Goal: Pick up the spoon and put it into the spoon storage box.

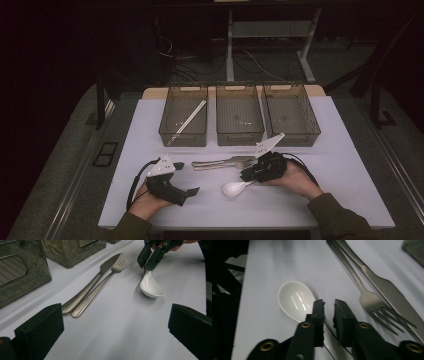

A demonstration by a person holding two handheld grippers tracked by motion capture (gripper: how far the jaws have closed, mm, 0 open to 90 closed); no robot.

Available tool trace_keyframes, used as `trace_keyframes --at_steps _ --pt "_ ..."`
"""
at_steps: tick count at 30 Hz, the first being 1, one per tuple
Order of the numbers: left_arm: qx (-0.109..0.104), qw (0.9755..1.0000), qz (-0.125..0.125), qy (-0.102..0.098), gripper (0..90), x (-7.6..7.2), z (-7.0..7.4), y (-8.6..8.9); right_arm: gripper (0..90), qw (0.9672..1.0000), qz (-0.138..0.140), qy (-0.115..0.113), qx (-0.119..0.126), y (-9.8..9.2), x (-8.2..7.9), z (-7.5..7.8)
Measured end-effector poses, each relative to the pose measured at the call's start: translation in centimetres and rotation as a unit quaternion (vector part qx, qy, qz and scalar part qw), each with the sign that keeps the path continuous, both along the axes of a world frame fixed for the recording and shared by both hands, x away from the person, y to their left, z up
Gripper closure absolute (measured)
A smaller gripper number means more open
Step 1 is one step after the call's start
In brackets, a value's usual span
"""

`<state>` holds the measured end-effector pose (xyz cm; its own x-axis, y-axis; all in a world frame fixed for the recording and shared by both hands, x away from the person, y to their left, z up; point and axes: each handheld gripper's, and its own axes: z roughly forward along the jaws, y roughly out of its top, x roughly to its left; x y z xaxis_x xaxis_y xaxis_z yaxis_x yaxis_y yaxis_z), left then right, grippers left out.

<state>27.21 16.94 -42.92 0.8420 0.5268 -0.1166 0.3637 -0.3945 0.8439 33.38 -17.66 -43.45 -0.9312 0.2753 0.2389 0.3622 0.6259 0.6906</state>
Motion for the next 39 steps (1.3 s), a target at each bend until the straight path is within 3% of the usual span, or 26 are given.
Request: trace_keyframes --at_steps 4,8,12,16,19,22,39 --pt "0.001 1.0000 -0.001 -0.001 0.0 0.0 0.0 -0.1 88.9 0.9997 -0.002 -0.013 -0.018 -0.2 0.4 -0.4" --pt "0.002 1.0000 -0.003 0.000 0.0 0.0 0.0 0.0 89.3 0.9993 -0.002 -0.013 -0.034 -0.3 0.4 -0.7" --pt "0.002 1.0000 -0.003 -0.001 0.0 0.0 0.0 0.0 89.4 0.9995 -0.003 -0.005 -0.032 -0.4 0.3 -0.5" --pt "0.002 1.0000 -0.002 0.001 0.0 0.0 0.0 0.0 89.4 0.9991 -0.004 -0.016 -0.038 -0.6 0.4 -0.5" --pt "0.001 1.0000 -0.004 0.001 0.0 -0.1 0.0 -0.1 89.4 0.9992 -0.005 -0.004 -0.038 -0.8 0.4 -0.6" --pt "0.003 1.0000 -0.004 0.003 0.0 0.0 -0.1 0.0 89.4 0.9982 -0.005 -0.013 -0.059 -1.0 0.4 -0.9" --pt "0.001 1.0000 -0.005 0.002 0.0 -0.1 0.0 -0.1 89.4 0.9976 0.019 0.012 -0.066 -2.2 -1.0 -0.9"
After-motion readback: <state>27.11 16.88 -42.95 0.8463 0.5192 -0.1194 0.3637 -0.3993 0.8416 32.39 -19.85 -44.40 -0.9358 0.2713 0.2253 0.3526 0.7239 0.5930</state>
